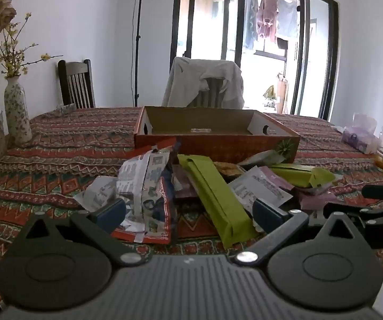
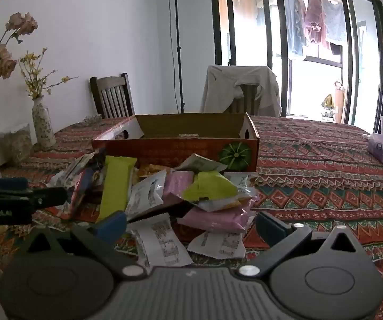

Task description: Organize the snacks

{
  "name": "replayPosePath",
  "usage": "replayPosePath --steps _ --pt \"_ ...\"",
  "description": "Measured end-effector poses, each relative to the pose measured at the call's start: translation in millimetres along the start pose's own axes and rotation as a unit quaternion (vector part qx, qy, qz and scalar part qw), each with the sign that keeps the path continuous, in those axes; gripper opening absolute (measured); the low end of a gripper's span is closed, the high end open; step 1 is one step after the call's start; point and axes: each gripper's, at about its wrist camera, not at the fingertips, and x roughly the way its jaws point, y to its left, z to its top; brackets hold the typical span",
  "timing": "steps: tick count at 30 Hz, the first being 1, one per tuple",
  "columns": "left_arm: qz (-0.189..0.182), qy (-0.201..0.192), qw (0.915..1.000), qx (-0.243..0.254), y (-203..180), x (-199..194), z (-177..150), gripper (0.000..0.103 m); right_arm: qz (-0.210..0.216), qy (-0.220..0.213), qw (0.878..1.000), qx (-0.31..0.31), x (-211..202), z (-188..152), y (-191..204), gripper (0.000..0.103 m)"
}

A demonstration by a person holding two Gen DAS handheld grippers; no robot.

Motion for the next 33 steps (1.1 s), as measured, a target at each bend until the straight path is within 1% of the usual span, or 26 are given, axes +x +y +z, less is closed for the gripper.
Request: replayPosePath --steps 3,4,5,8,9,12,14,33 --pt "-0.011 0.005 0.9999 0.000 1 6 2 0.103 0.000 -0.001 1.000 0.003 -1 3 0 0.103" --pt "-0.006 -0.011 0.9999 -0.008 2 -1 -2 0.103 0.000 -0.002 1.000 0.004 -2 4 0 0.103" --pt "-0.006 -0.011 0.9999 -0.008 2 0 -2 0.103 0.000 -0.002 1.000 0.005 -2 5 -1 0.103" --pt "-0.007 -0.009 0.9999 -0.010 4 3 -2 0.103 -0.001 0.000 1.000 0.008 3 -3 -1 0.103" --pt "-0.008 -0.014 0.9998 -0.007 3 -4 -4 0.103 -0.001 0.000 1.000 0.009 2 -5 -1 0.103" --pt "-0.009 -0.013 0.9998 -0.012 4 -4 -5 0.103 -0.001 -0.001 1.000 0.012 0 -16 -2 0.103" --pt "-0.008 -0.013 0.9998 -0.014 5 -3 -5 0.103 -0.001 0.012 1.000 0.015 4 -3 -2 0.103" --pt "-0.006 -0.009 0.9998 -0.019 6 -2 -5 0.103 -0.001 0.010 1.000 0.021 1 -4 -5 0.103"
